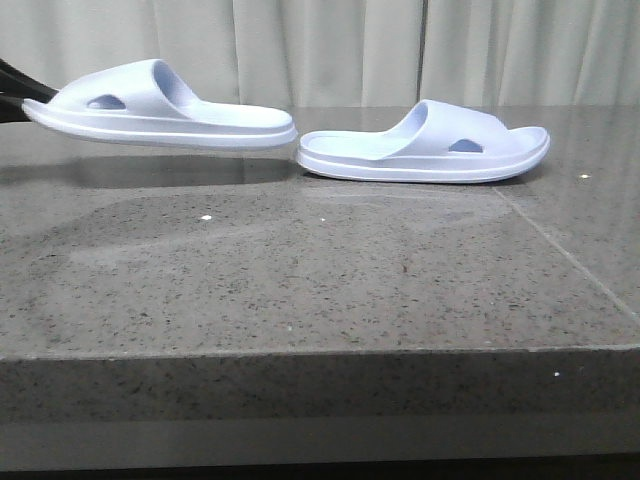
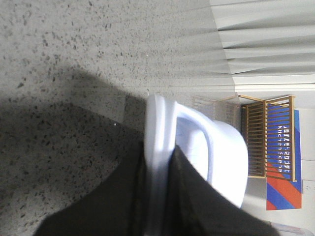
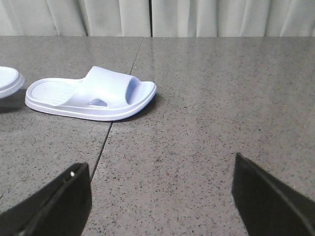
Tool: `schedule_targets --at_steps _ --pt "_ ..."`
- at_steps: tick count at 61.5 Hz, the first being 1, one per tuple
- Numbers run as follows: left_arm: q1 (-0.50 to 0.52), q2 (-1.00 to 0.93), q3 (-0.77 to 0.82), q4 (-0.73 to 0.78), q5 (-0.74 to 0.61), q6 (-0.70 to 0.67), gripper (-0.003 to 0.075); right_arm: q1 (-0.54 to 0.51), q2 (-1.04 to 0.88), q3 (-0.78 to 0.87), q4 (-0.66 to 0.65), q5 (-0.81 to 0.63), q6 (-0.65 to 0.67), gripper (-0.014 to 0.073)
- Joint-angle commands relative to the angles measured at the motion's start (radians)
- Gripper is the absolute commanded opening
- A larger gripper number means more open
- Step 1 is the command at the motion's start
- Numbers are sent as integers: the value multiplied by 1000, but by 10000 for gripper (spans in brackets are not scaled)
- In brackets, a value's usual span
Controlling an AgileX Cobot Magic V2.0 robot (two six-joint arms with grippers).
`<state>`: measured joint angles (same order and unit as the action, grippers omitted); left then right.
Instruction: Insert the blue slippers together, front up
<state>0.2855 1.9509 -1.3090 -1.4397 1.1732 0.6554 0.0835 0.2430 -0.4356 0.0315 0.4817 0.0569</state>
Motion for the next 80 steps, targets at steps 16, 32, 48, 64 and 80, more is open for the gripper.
schedule_targets --at_steps 16,32,48,64,80 --pt "3 -40 -21 -81 96 -8 -20 -5 71 -41 35 -85 -4 604" --pt "3 -40 -21 -81 85 -8 -20 -5 431 -159 74 -104 -4 604" --pt "3 -40 -21 -81 85 -8 -20 -6 811 -372 92 -193 -4 604" --pt "3 -40 -21 -81 85 -8 -20 -53 1107 -594 176 -257 -4 604" --pt "3 -40 -21 -81 85 -8 -20 -117 1341 -843 256 -101 -22 519"
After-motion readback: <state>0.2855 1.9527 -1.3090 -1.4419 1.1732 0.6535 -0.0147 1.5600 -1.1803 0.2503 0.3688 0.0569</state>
